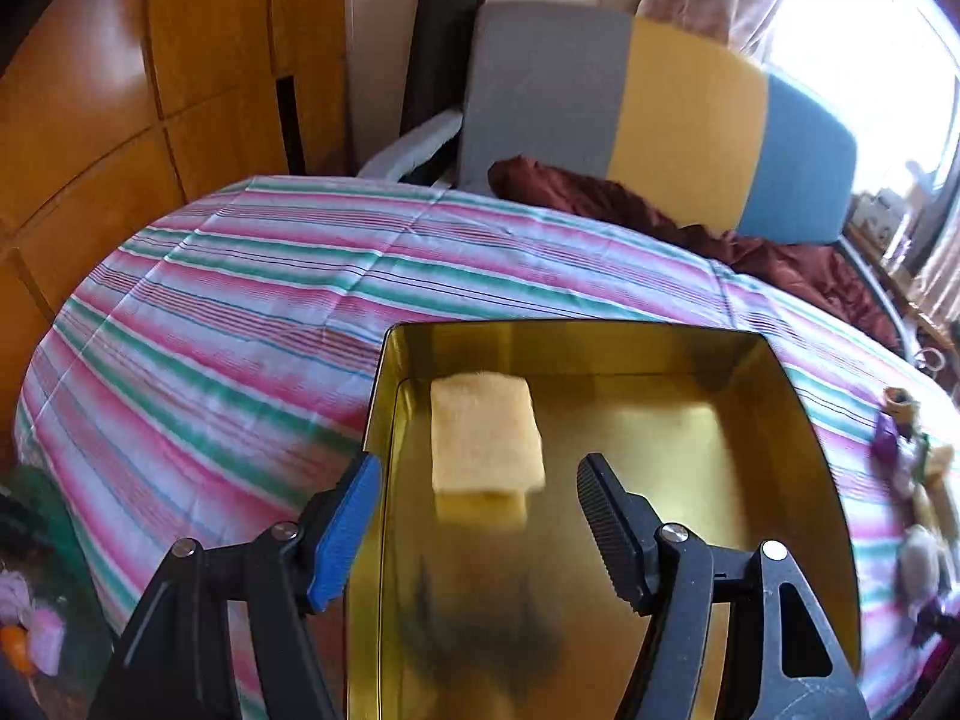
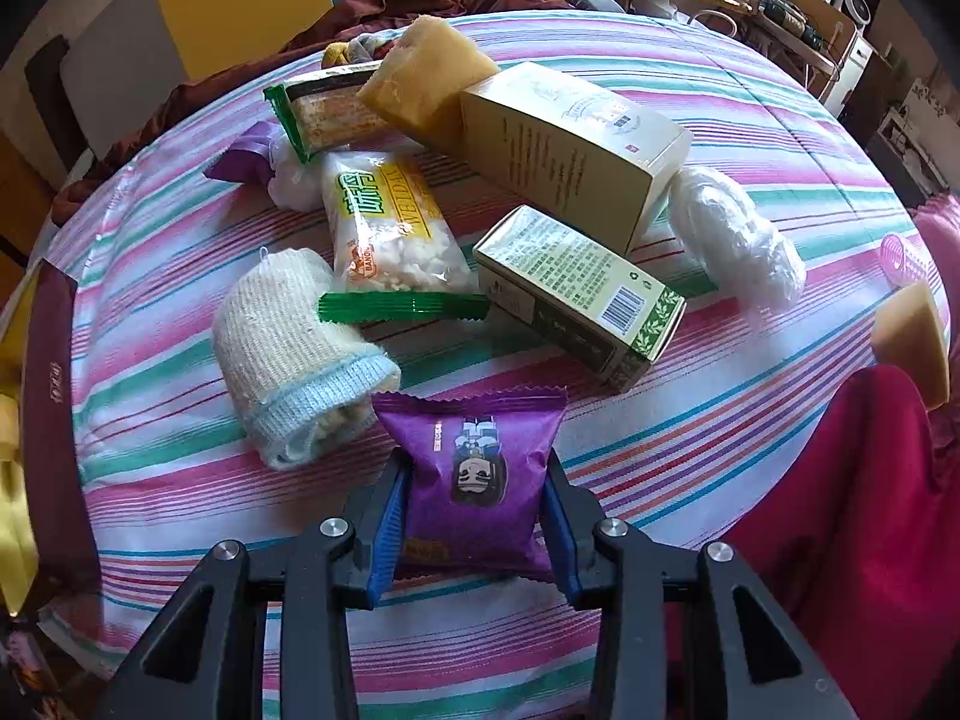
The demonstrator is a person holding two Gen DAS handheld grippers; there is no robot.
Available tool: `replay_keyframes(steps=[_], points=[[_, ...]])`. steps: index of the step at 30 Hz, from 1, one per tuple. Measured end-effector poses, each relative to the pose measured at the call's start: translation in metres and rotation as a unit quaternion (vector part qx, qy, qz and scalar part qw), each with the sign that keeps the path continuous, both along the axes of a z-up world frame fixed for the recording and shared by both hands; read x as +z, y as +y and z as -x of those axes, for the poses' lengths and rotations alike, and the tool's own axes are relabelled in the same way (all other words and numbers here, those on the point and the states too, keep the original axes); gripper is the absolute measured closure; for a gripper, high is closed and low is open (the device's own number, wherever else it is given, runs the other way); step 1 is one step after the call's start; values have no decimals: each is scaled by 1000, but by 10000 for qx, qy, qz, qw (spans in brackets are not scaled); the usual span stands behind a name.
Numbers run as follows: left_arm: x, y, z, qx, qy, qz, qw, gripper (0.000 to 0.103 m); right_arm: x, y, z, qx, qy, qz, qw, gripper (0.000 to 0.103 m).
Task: Organize objects
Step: 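Carry the yellow sponge into the gold tray and open the left tool, then carry the purple packet into the gold tray and open the right tool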
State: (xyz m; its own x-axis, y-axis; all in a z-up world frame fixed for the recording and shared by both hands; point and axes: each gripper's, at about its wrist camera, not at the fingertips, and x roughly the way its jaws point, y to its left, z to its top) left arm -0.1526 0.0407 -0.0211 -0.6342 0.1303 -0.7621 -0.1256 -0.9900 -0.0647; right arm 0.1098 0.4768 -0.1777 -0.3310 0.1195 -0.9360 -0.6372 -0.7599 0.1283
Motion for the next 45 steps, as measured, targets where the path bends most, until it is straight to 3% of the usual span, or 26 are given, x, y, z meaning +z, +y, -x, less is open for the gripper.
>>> replay_keyframes(steps=[3,4,6,8,10,14,18,24,27,33,37,41,45], points=[[3,-10,-25,31,51,-107,9999,33,3,-9,-9,71,191,-123,9997,64],[3,-13,-33,44,74,-145,9999,33,25,-19,16,119,289,-149,9994,64],[2,-21,-48,112,118,-152,9998,32,87,3,8,281,501,-230,9981,64],[0,-28,-60,184,127,-195,9996,32,110,0,1,538,730,-258,9955,64],[-2,-34,-72,264,145,-204,9993,32,142,-13,27,890,945,-235,9913,64],[-2,-48,-89,418,173,-266,9986,32,187,-74,56,1883,1207,-179,9745,64],[-3,-62,-100,597,236,-186,9978,32,205,-140,101,2888,1241,90,9493,64],[-8,-82,-112,784,158,-308,9963,30,177,-240,184,3825,720,571,9194,64],[-11,-89,-113,831,85,-394,9957,30,150,-280,228,3924,446,943,9139,64],[-17,-98,-110,967,54,-404,9945,29,111,-343,281,3999,-9,1033,9107,64],[-23,-103,-107,1042,-47,-447,9935,29,96,-365,298,3934,-116,1217,9112,62],[-25,-105,-106,1072,-84,-473,9931,29,90,-368,302,3776,32,1931,9056,50],[-23,-101,-108,1055,-13,-442,9934,29,99,-353,287,3710,245,2051,9054,43]])
